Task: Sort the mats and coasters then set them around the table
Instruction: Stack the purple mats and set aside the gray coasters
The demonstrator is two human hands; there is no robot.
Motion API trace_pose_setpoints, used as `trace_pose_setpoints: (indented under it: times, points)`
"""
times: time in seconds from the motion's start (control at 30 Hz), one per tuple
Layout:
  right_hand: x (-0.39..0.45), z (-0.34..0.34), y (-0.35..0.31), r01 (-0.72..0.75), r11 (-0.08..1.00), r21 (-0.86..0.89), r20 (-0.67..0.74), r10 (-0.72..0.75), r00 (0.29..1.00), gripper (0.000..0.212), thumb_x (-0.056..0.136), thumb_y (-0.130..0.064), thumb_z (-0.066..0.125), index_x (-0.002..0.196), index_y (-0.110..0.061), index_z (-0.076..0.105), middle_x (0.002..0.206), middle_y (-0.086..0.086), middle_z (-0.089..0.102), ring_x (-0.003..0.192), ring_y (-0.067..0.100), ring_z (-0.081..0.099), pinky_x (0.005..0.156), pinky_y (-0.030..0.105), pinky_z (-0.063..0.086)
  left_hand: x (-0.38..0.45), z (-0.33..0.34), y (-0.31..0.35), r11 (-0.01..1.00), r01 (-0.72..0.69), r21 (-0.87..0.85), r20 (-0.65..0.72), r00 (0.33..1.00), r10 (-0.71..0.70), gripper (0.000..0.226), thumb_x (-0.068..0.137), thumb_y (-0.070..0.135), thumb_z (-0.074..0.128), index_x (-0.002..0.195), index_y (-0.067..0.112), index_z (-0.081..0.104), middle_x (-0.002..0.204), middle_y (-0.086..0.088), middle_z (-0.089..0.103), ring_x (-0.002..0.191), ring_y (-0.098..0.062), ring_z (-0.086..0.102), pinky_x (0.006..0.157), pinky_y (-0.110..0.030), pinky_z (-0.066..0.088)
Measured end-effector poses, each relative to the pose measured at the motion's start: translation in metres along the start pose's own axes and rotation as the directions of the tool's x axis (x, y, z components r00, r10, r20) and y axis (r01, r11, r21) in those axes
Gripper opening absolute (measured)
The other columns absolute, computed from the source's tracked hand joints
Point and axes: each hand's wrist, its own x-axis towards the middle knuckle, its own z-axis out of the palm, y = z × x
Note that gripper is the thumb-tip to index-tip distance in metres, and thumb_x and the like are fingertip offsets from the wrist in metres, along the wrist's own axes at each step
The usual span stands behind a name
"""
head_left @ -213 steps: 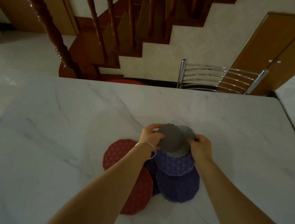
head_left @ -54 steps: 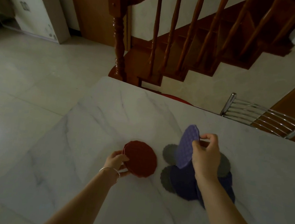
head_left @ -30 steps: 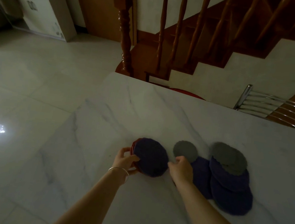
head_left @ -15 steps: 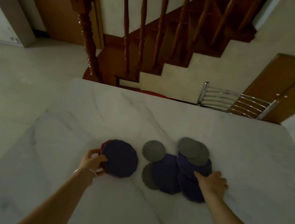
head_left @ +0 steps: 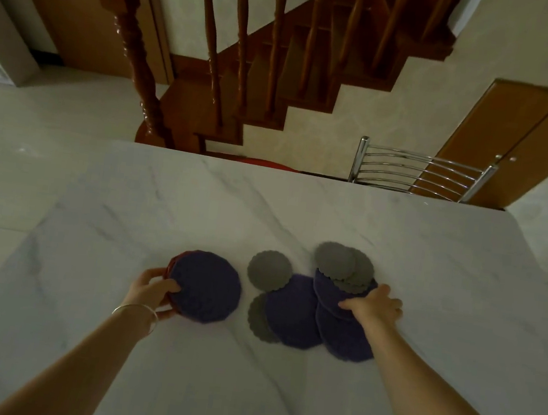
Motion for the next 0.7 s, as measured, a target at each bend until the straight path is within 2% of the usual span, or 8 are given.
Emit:
trace_pose_setpoints:
  times: [0.2, 0.37, 0.4, 0.47, 0.53, 0.7]
  points:
    - [0.0, 0.004, -0.001, 0.001, 0.999, 0.048, -0.032, 0.0, 0.999, 0.096, 0.064, -0.03, 0.086, 0.136, -0.01, 0.026, 0.138, 0.023, 0.028, 0.123, 0.04, 0.037, 0.096, 0.047, 0.043, -0.001, 0.002, -0.001, 1.0, 0.005, -0.011, -0.005, 1.0, -0.005, 0.046, 0.081, -0.007, 0.054, 0.124, 0.011, 0.05, 0.097, -0.012, 0.057, 0.077, -0.026, 0.058, 0.055, -0.036, 0.049]
    - [-0.002, 0.013, -0.004, 0.097, 0.983, 0.158, -0.146, -0.074, 0.987, 0.082, 0.073, -0.005, 0.074, 0.139, -0.008, 0.025, 0.135, 0.027, 0.027, 0.115, 0.042, 0.044, 0.087, 0.042, 0.049, -0.004, 0.003, -0.001, 1.0, 0.008, -0.011, 0.0, 1.0, -0.008, 0.046, 0.082, -0.008, 0.054, 0.124, 0.01, 0.049, 0.093, -0.009, 0.056, 0.077, -0.025, 0.059, 0.053, -0.037, 0.049]
    - [-0.004, 0.016, -0.005, 0.084, 0.982, 0.168, -0.133, -0.062, 0.989, 0.088, 0.071, -0.009, 0.078, 0.14, -0.007, 0.024, 0.136, 0.027, 0.029, 0.118, 0.042, 0.043, 0.09, 0.044, 0.048, -0.005, 0.003, -0.001, 1.0, 0.008, -0.011, 0.002, 1.0, -0.008, 0.046, 0.082, -0.008, 0.054, 0.124, 0.01, 0.049, 0.094, -0.01, 0.056, 0.077, -0.026, 0.059, 0.053, -0.037, 0.049]
    - [-0.007, 0.019, -0.004, 0.025, 0.992, 0.124, -0.111, -0.011, 0.994, 0.099, 0.064, -0.03, 0.085, 0.139, -0.005, 0.025, 0.139, 0.026, 0.032, 0.125, 0.041, 0.037, 0.099, 0.046, 0.041, -0.005, 0.003, -0.001, 1.0, 0.011, -0.014, -0.001, 1.0, -0.011, 0.046, 0.082, -0.008, 0.054, 0.124, 0.009, 0.05, 0.093, -0.01, 0.057, 0.077, -0.026, 0.059, 0.053, -0.037, 0.049]
    - [-0.006, 0.021, -0.003, 0.002, 0.998, 0.058, -0.14, 0.006, 0.99, 0.104, 0.06, -0.045, 0.085, 0.137, -0.005, 0.027, 0.14, 0.025, 0.032, 0.128, 0.039, 0.033, 0.102, 0.048, 0.038, -0.004, 0.003, -0.002, 1.0, 0.009, -0.018, -0.001, 1.0, -0.009, 0.046, 0.081, -0.008, 0.054, 0.123, 0.009, 0.05, 0.093, -0.01, 0.057, 0.077, -0.026, 0.059, 0.053, -0.037, 0.049]
    - [0.006, 0.016, -0.004, -0.026, 0.999, 0.037, -0.118, 0.031, 0.993, 0.108, 0.055, -0.048, 0.087, 0.136, -0.007, 0.029, 0.14, 0.024, 0.031, 0.127, 0.038, 0.033, 0.103, 0.049, 0.039, -0.001, 0.002, -0.003, 1.0, 0.006, -0.027, -0.004, 1.0, -0.006, 0.044, 0.081, -0.009, 0.053, 0.121, 0.009, 0.051, 0.091, -0.01, 0.057, 0.077, -0.026, 0.059, 0.053, -0.036, 0.05]
